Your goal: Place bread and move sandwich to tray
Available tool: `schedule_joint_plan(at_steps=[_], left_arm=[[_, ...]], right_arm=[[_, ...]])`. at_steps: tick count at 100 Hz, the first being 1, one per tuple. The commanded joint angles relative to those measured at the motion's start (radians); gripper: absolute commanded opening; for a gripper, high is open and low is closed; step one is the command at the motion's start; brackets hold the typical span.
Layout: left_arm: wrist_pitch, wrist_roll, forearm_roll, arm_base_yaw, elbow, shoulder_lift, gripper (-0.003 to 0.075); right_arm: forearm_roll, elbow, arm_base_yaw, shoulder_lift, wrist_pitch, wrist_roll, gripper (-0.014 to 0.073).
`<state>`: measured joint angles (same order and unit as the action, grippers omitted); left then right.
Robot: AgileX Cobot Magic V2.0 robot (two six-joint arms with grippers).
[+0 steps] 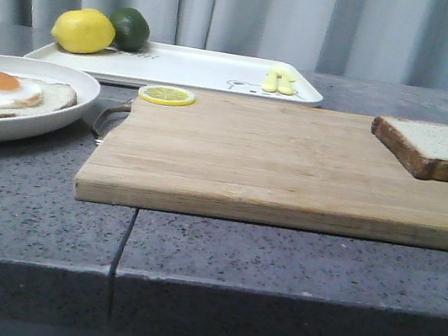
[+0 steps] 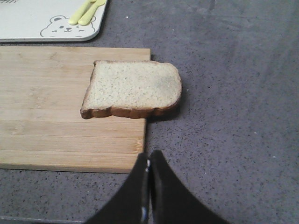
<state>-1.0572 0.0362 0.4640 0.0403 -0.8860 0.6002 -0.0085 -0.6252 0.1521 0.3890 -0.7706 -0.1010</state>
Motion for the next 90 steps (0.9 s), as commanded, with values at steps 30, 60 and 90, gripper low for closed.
schedule_joint_plan(at_steps=[30, 60, 90], left_arm=[[-0.007, 0.064, 0.118, 0.002, -0.058, 0.127, -0.0018], [-0.007, 0.184, 0.128, 0.002, -0.058, 0.127, 0.0181], [-0.006, 0.184, 0.128, 0.002, -0.058, 0.127, 0.0649]], right_arm=[[0.009, -0.054, -0.001, 0.067, 0.052, -0.001, 0.0018], [0.009, -0.054, -0.001, 0.067, 0.063, -0.001, 0.0437], [0.009, -0.054, -0.001, 0.067, 0.088, -0.001, 0.0473]])
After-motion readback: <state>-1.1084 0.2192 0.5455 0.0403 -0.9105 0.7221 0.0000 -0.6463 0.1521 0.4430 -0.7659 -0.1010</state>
